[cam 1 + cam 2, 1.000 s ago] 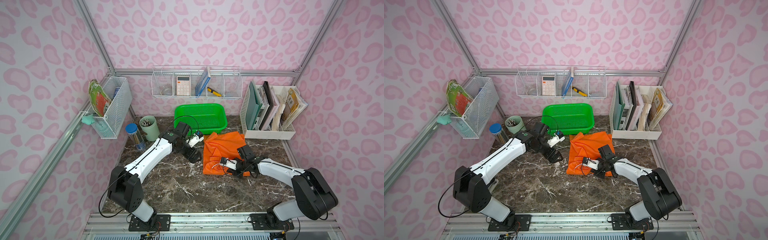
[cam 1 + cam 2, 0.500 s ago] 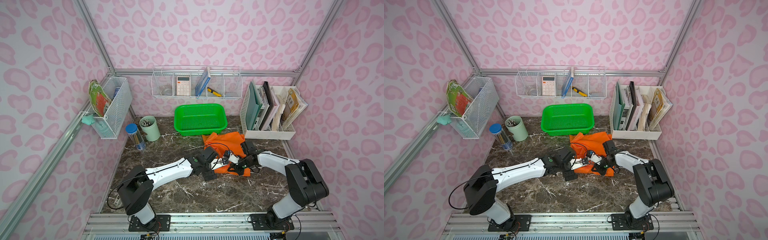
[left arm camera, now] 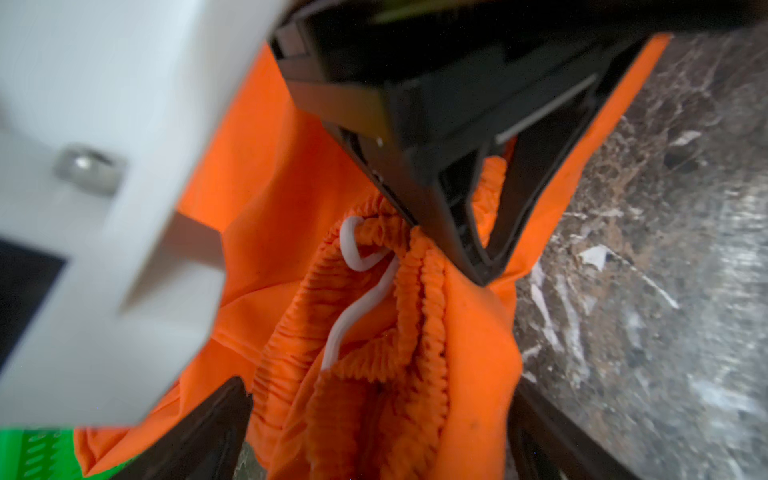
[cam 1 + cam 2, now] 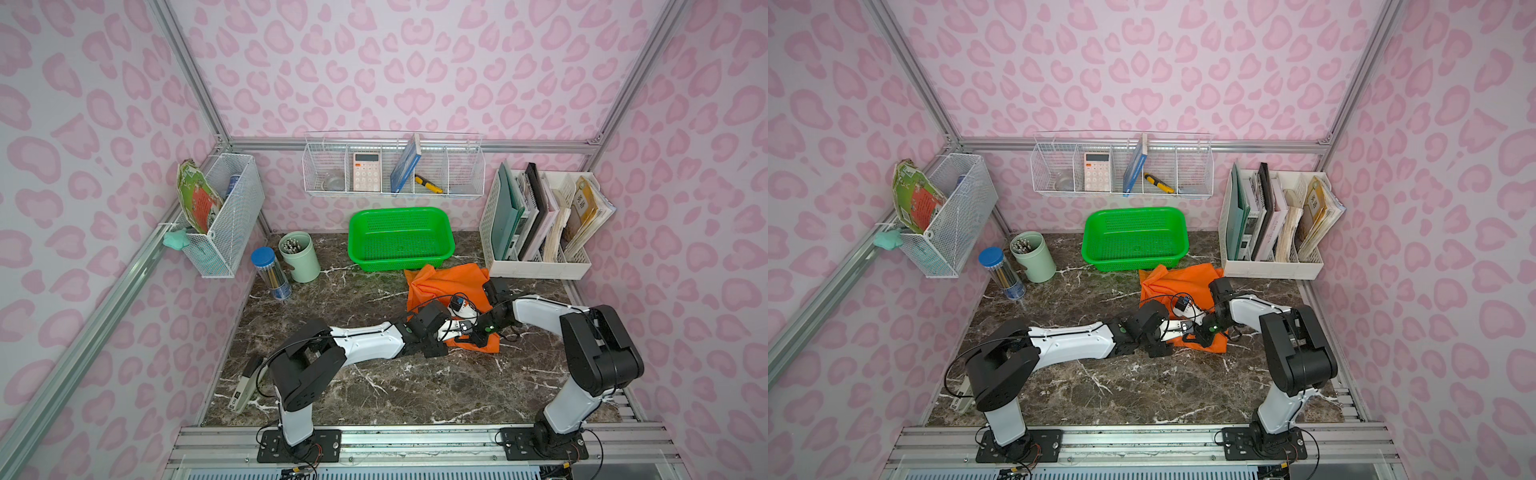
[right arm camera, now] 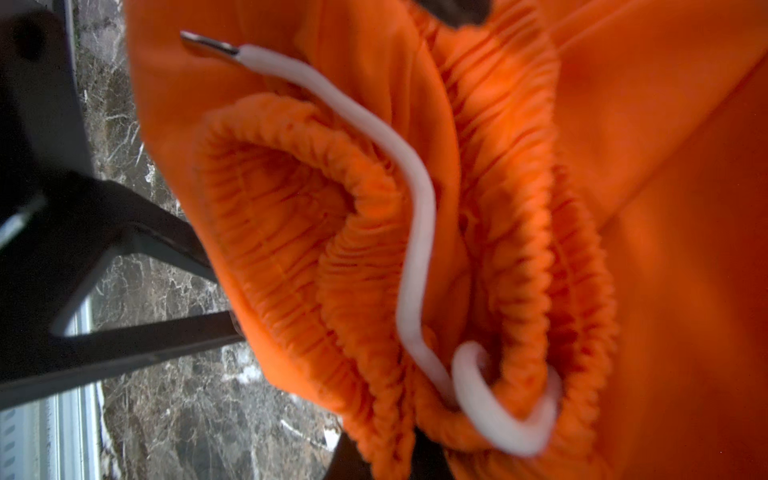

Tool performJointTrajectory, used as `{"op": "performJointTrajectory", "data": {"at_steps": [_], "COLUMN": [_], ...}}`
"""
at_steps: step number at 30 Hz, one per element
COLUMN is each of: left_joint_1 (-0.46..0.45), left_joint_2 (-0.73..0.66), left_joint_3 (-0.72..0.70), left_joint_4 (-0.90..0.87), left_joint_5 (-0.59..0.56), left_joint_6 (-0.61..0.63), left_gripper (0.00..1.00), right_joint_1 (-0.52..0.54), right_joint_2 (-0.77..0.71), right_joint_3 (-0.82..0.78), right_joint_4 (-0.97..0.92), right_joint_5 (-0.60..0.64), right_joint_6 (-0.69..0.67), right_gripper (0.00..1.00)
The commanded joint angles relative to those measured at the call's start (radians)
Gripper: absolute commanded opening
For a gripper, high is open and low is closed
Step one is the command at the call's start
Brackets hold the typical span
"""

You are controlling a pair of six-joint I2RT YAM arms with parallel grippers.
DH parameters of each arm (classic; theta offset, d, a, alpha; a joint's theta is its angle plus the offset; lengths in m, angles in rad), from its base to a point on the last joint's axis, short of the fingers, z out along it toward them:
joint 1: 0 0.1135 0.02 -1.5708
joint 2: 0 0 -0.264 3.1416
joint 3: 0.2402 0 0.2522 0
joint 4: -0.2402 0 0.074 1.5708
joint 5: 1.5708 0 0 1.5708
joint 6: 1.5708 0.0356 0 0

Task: Roll up the shorts
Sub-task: Roll the shorts at the center of the board.

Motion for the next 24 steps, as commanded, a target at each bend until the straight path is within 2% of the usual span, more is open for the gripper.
{"op": "performJointTrajectory", "data": {"at_steps": [1,4,6,10,14,19,24], "left_joint_1": [-0.001,0.000,0.000,0.000,0.001,0.007,0.012], "left_joint_2": [0.018,0.029,0.042,0.056,0.064,0.051,0.044], "left_joint_3": [-0.011,-0.033,-0.038,-0.043,-0.035,-0.040,-0.019], "left_joint_4": [0.055,0.069,0.071,0.067,0.035,-0.017,-0.104], "left_joint_5": [-0.008,-0.008,-0.012,-0.006,-0.006,-0.004,0.006], "left_joint_6": [0.008,-0.010,-0.022,-0.047,-0.072,-0.117,-0.138], "left_gripper": [0.95,0.92,0.84,0.48,0.29,0.19,0.16], "right_joint_1": [-0.003,-0.004,-0.004,-0.004,-0.005,-0.014,-0.030], "right_joint_2": [0.003,0.000,0.000,0.003,0.001,-0.037,-0.111], "right_joint_3": [0.006,0.009,0.006,0.007,-0.003,-0.034,-0.066], "right_joint_4": [-0.018,-0.016,-0.014,-0.009,0.015,0.096,0.189], "right_joint_5": [-0.016,-0.025,-0.026,-0.032,-0.033,-0.029,0.009], "right_joint_6": [0.005,0.005,0.005,0.017,0.047,0.108,0.161], "right_gripper": [0.00,0.00,0.08,0.27,0.40,0.58,0.89]}}
